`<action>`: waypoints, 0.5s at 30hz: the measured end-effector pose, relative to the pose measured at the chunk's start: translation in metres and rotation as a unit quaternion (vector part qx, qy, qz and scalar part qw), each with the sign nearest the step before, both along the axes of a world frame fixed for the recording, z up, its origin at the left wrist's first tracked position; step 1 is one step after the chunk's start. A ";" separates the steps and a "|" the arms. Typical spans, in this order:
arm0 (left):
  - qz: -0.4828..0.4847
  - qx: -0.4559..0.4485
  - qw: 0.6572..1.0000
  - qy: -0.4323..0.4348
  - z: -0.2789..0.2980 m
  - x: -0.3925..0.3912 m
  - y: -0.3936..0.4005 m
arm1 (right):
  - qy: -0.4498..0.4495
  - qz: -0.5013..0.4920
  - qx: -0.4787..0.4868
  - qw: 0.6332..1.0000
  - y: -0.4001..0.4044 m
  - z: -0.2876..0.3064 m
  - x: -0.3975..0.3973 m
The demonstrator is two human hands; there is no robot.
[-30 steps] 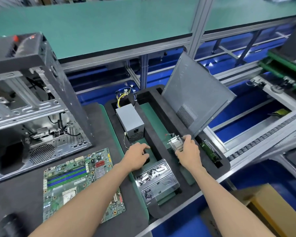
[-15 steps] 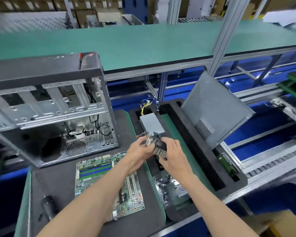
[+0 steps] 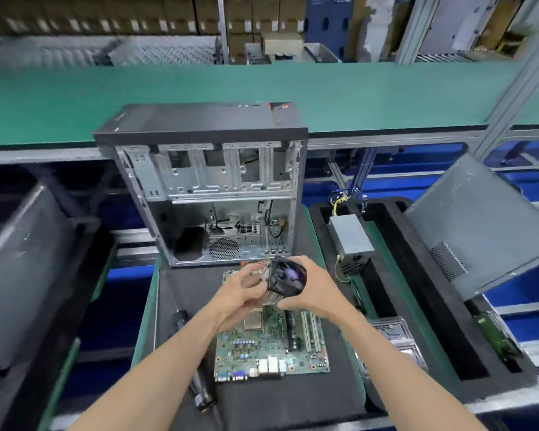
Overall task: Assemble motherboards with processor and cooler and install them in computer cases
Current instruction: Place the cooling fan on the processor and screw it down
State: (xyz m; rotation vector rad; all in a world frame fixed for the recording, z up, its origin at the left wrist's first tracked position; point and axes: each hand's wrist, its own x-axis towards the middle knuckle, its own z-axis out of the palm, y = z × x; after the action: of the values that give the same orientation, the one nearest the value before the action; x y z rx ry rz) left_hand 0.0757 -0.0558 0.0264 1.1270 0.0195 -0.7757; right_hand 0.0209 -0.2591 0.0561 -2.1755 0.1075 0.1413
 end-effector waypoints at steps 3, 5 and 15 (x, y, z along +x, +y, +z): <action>0.016 0.006 1.000 0.013 0.001 -0.001 0.030 | 0.005 -0.002 0.016 1.000 0.022 0.002 0.007; 0.066 0.002 0.997 0.033 -0.001 -0.001 0.051 | -0.003 0.007 0.000 1.000 0.037 0.004 0.012; 0.218 0.127 0.966 -0.054 -0.001 0.017 0.095 | -0.002 0.024 -0.030 0.999 0.071 0.007 0.023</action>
State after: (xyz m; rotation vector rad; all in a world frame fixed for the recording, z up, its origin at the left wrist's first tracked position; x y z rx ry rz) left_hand 0.0923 0.0396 0.0251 1.3457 0.2750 -0.3218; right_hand 0.0443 -0.1886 0.0634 -2.2382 0.0564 0.1628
